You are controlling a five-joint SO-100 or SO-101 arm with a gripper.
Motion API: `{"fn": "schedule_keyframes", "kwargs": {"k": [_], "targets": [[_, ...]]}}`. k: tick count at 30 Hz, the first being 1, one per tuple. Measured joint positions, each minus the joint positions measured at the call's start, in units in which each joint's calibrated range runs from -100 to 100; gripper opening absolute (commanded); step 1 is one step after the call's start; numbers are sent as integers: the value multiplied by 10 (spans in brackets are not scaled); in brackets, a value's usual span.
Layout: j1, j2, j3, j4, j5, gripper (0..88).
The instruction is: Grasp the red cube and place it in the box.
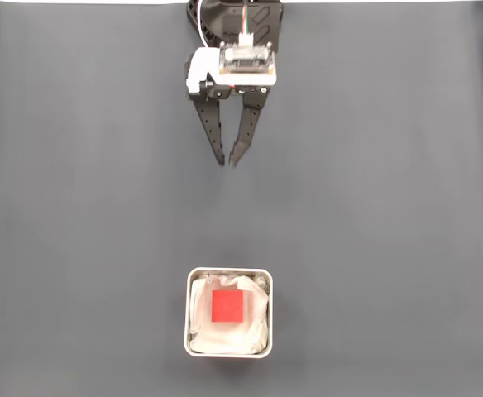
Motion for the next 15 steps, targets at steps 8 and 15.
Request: {"fn": "schedule_keyframes", "kwargs": {"k": [8,15], "targets": [[-4,-97,119,178,-1,0],[-26,-130,141,279,-18,0]]}}
